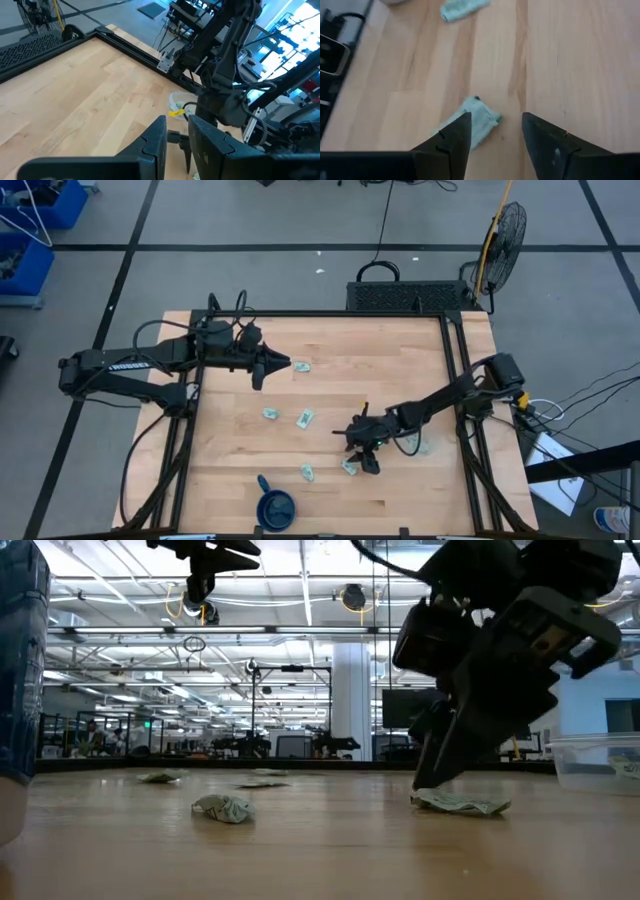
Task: Pick and place Stevia / Truvia into bins
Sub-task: Put the green stevia packet into the transparent container
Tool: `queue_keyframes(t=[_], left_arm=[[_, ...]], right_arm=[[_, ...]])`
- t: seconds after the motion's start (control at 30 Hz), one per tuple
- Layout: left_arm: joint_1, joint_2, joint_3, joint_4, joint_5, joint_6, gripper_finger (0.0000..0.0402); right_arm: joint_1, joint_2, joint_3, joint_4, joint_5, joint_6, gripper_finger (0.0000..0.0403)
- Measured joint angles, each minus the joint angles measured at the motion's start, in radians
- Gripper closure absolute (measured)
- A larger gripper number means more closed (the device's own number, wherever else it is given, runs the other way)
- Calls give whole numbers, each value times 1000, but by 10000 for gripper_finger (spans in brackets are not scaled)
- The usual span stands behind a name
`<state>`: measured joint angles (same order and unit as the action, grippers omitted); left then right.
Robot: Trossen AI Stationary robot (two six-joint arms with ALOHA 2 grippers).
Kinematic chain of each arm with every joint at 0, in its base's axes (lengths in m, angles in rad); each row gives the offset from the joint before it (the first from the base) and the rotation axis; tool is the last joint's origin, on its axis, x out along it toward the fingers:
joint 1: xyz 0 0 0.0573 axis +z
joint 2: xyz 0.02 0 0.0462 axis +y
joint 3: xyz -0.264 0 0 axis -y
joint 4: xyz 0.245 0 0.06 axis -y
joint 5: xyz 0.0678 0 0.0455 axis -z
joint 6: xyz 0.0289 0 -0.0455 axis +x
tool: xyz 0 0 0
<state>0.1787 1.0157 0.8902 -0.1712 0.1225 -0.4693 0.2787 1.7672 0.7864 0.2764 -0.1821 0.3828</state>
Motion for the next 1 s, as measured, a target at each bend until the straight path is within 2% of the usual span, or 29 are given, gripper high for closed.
queue_keyframes(t=[0.4,0.67,1.0], left_arm=[[0,0,0,-58,1,1,316],[0,0,0,-95,6,3,316],[0,0,0,-94,7,0,316]], right_arm=[[46,61,4,34,29,-11,246],[118,64,4,-90,172,-8,289],[128,59,1,-76,191,45,352]])
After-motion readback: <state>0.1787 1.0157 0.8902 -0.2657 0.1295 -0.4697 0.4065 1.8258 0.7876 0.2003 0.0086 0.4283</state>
